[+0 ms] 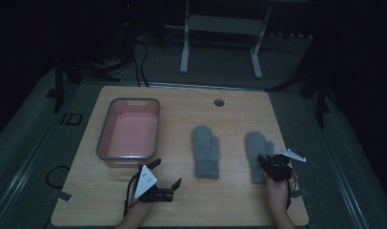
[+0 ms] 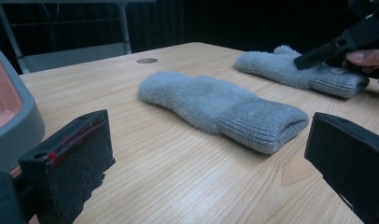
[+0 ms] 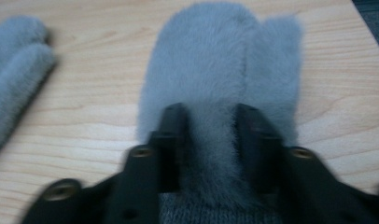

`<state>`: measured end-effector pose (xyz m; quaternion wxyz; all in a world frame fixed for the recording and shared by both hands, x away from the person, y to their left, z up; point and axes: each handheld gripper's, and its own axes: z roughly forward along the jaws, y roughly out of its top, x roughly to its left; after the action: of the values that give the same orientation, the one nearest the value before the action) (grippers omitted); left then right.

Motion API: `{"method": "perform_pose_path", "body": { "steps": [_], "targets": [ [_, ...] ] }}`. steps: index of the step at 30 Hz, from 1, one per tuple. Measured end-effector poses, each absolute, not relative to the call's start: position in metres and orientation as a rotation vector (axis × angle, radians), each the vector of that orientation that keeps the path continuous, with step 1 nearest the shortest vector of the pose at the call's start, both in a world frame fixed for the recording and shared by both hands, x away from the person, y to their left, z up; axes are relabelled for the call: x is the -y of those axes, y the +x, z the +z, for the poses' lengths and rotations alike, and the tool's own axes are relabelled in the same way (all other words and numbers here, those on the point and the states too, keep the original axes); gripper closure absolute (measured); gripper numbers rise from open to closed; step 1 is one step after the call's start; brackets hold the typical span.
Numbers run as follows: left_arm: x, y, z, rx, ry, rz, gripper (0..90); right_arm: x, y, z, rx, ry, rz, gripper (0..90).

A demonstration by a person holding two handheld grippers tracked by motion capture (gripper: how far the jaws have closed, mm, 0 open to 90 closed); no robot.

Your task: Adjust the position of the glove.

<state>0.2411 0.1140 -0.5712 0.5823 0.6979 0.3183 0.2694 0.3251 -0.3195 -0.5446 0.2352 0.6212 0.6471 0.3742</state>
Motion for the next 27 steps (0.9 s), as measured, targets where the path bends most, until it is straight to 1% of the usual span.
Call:
{"method": "perform_pose_path", "body": {
  "steps": [2, 4, 5, 10, 11, 14, 17, 18, 19, 20, 23, 27],
  "targets": [
    [-0.114, 0.241, -0.571, -0.745, 1.628, 0.628, 1.3, 0.319, 0.324, -0.540, -1.789, 1.672, 1.007, 49.8],
    [-0.114, 0.241, -0.571, -0.746, 1.627, 0.626, 1.3, 0.318, 0.321, -0.534, -1.794, 1.623, 0.996, 48.2],
    [-0.114, 0.241, -0.571, -0.746, 1.628, 0.627, 1.3, 0.317, 0.322, -0.531, -1.812, 1.596, 0.994, 45.7],
    [-0.114, 0.241, -0.571, -0.744, 1.629, 0.628, 1.2, 0.313, 0.330, -0.532, -1.907, 1.535, 0.953, 44.5],
    [-0.114, 0.241, -0.571, -0.744, 1.629, 0.628, 1.3, 0.312, 0.331, -0.534, -1.915, 1.526, 0.934, 42.6],
    [-0.114, 0.241, -0.571, -0.744, 1.630, 0.627, 1.3, 0.312, 0.335, -0.543, -1.904, 1.534, 0.901, 40.6],
    [-0.114, 0.241, -0.571, -0.744, 1.630, 0.627, 1.3, 0.311, 0.336, -0.550, -1.904, 1.535, 0.883, 40.5],
    [-0.114, 0.241, -0.571, -0.744, 1.631, 0.627, 1.3, 0.310, 0.336, -0.551, -1.917, 1.524, 0.871, 42.5],
    [-0.114, 0.241, -0.571, -0.744, 1.631, 0.627, 1.3, 0.308, 0.337, -0.552, -1.948, 1.489, 0.847, 48.4],
    [-0.114, 0.241, -0.571, -0.743, 1.632, 0.628, 1.3, 0.308, 0.337, -0.552, -1.948, 1.489, 0.847, 48.4],
    [-0.114, 0.241, -0.571, -0.743, 1.632, 0.628, 1.3, 0.306, 0.338, -0.555, -1.948, 1.474, 0.836, 58.0],
    [-0.114, 0.241, -0.571, -0.744, 1.631, 0.627, 1.3, 0.304, 0.337, -0.552, -1.924, 1.496, 0.837, 76.0]
  ]
}}
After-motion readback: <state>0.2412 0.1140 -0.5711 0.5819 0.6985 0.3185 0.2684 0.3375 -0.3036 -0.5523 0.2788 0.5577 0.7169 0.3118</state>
